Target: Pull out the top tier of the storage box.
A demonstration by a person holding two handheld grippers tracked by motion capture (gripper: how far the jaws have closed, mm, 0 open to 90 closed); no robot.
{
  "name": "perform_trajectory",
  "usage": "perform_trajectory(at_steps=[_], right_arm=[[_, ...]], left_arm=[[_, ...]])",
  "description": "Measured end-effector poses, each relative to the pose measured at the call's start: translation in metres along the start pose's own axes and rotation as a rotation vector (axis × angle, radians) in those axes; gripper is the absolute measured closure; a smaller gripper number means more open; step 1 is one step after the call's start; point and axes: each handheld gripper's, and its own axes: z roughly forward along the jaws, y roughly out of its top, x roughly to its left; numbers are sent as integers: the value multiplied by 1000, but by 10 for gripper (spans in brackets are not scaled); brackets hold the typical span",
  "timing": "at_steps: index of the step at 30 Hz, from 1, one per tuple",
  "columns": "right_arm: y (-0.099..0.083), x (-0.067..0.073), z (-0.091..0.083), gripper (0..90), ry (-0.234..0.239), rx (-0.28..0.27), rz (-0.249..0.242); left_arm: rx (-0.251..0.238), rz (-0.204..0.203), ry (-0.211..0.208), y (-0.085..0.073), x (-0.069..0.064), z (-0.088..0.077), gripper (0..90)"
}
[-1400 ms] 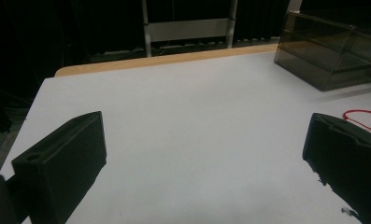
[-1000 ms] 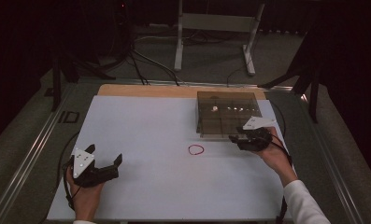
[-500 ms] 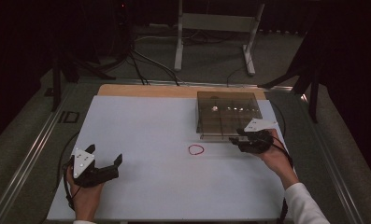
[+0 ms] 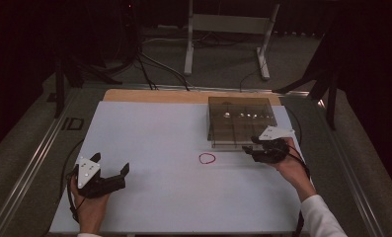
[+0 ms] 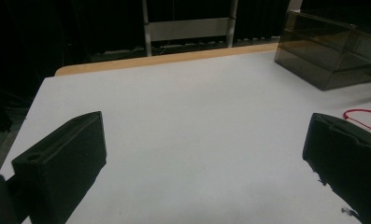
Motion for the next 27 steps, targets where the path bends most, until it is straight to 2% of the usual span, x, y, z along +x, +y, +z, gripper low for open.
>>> perform_trajectory(at_steps=[8,13,16,20,27], right_arm=[[-3,1,-2,332,-1,-26,31],[-2,3,-5,246,-17,-49,50],[-1,5,-8,156,-27,-79,78],[-1,7,-11,106,-38,-107,100],[-8,11,-20,24,-50,-187,151]], left_arm=[[3,2,-1,0,-1,1,12],[4,2,-2,0,-1,1,12],[5,2,-2,0,-1,1,12],[4,3,-2,0,-1,1,11],[3,2,-2,0,-1,1,11]])
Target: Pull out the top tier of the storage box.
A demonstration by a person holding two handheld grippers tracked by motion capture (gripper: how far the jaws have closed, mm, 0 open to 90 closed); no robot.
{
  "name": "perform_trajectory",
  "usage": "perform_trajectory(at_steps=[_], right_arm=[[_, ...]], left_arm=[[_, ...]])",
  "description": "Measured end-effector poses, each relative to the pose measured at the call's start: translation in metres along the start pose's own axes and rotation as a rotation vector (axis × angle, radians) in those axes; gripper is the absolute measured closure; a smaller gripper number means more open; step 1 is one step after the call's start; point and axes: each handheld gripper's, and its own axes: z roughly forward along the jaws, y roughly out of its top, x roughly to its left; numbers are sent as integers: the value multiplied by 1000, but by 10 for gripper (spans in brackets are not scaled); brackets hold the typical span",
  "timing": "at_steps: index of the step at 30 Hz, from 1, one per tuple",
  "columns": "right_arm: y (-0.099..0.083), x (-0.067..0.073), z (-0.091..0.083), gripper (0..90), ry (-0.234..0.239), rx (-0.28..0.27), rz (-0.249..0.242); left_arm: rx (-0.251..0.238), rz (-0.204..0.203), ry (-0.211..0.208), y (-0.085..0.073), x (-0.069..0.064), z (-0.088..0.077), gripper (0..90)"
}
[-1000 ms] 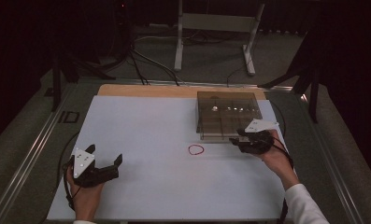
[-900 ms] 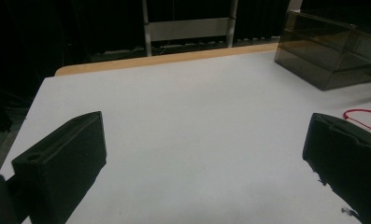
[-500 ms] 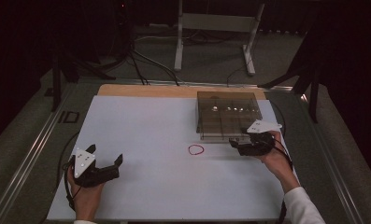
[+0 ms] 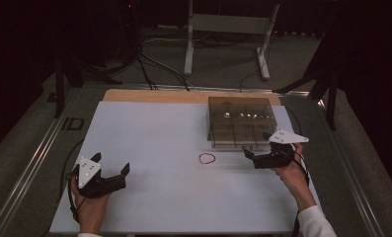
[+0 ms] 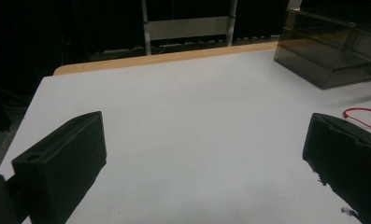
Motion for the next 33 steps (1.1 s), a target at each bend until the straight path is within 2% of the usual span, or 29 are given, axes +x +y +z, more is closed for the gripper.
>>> perform_trajectory(at_steps=[5,7,12,20,29,31,32,33], right_arm=[[-4,4,-7,24,-23,-46,19],[-6,5,-8,25,-15,-58,31],[-9,13,-7,29,9,-61,40],[-11,20,-3,29,10,-48,44],[-15,22,-10,29,1,-97,63],[-17,22,-13,29,-1,-116,62],[-19,22,-16,29,-3,-143,61],[-19,22,-16,29,-3,-143,61]], left_arm=[[1,0,0,0,0,0,11],[3,1,0,0,-1,0,12],[3,0,1,0,0,0,11],[-1,2,1,0,0,0,11],[1,4,0,0,-1,0,11],[1,2,0,0,-1,0,11],[8,2,-2,0,-1,1,11],[8,2,-2,0,-1,1,12]])
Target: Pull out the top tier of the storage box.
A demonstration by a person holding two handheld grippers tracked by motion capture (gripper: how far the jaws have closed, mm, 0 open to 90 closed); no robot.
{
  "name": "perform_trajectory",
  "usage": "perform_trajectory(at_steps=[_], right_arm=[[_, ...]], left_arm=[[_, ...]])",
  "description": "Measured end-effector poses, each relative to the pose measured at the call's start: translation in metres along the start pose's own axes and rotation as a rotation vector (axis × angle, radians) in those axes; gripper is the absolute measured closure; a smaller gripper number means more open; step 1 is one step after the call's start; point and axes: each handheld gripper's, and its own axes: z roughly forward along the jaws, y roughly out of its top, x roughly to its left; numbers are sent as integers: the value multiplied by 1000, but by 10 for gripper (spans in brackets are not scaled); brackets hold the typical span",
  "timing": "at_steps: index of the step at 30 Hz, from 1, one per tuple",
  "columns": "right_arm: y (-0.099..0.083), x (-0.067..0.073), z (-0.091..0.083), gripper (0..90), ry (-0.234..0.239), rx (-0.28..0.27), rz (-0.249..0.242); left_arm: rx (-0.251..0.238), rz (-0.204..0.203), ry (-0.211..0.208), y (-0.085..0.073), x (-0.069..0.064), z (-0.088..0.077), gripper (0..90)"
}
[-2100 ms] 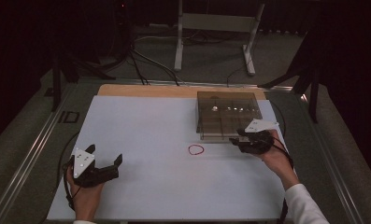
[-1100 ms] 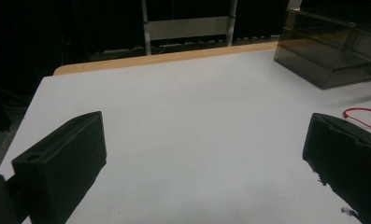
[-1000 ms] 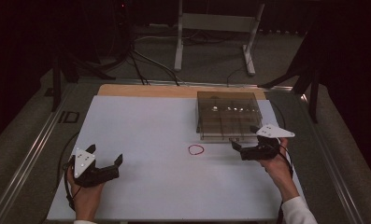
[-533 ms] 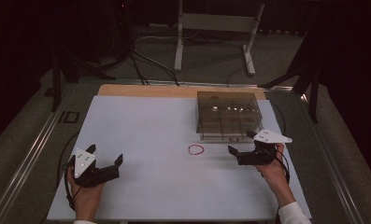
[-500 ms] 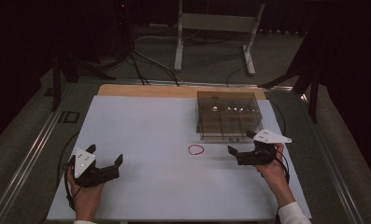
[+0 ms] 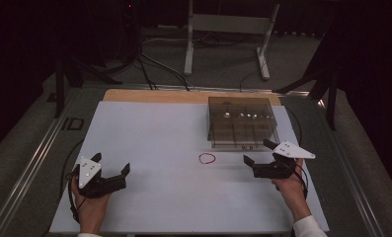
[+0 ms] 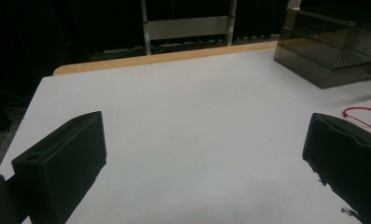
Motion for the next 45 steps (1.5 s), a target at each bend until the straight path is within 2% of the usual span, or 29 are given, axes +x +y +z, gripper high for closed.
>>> perform_trajectory(at_steps=[7,9,12,14,17,20,27,35,45], right_arm=[[-5,2,-11,28,-3,-61,-29],[-6,2,-13,29,-7,-72,-37],[-8,3,-15,28,-5,-78,-34],[-10,3,-17,28,0,-102,-31],[-13,3,-20,28,-4,-110,-41],[-15,4,-22,28,-2,-109,-31],[-21,8,-27,28,-18,-115,-27],[-28,7,-29,28,-24,-122,-15],[-33,6,-34,29,-37,-122,-7]], left_arm=[[3,-23,-19,-1,-1,1,11],[7,-39,-34,-1,0,3,11],[12,-42,-57,0,-1,5,11],[11,-28,-82,3,-3,7,11],[9,-6,-93,7,-5,9,11],[11,12,-100,12,-8,10,12],[2,42,-95,22,-12,13,11],[-20,59,-80,29,-16,19,11],[-46,67,-86,39,-21,27,11]])
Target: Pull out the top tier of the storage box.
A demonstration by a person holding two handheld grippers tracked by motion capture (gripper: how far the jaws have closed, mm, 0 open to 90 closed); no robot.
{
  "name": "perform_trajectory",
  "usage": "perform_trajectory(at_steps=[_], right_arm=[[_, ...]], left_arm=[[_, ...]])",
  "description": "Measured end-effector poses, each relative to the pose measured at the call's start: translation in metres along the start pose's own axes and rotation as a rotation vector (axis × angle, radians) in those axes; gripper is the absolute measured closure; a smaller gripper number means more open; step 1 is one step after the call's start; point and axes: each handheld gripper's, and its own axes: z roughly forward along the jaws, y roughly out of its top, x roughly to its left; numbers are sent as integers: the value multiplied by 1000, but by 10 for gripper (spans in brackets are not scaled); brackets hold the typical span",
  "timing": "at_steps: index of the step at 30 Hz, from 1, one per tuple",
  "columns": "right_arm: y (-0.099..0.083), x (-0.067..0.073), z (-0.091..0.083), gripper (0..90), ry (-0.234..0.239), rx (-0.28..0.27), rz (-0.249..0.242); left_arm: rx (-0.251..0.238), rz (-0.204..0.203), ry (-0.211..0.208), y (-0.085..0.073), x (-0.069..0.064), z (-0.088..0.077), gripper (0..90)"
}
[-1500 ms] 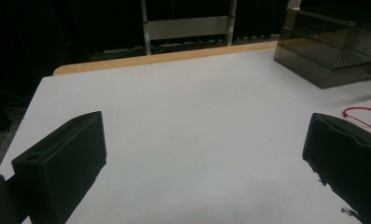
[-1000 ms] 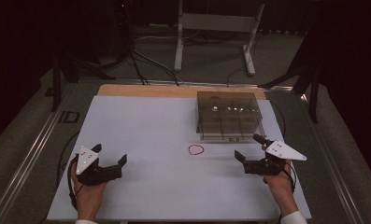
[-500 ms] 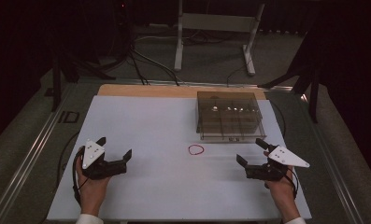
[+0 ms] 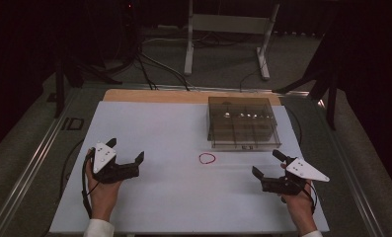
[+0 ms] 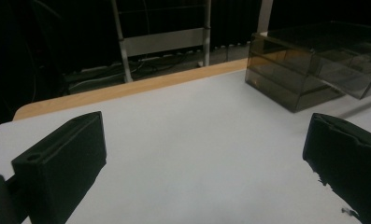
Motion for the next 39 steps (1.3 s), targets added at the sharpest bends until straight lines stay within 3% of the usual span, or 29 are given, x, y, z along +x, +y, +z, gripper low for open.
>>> perform_trajectory(at_steps=[2,23,24,29,34,39], right_arm=[[0,0,-1,29,-3,0,2],[-3,3,-4,29,-7,3,11],[-3,3,-6,29,-8,3,13],[-4,2,-7,29,-10,3,16],[-5,3,-8,29,-13,3,20],[-7,4,-7,29,-15,9,25]], left_arm=[[0,-1,-19,2,0,2,11],[12,-2,-41,7,-5,22,11],[13,-21,-53,7,-5,26,12],[17,-27,-52,7,-6,29,11],[31,-32,-42,9,-7,35,12],[73,-36,-81,11,-10,44,11]])
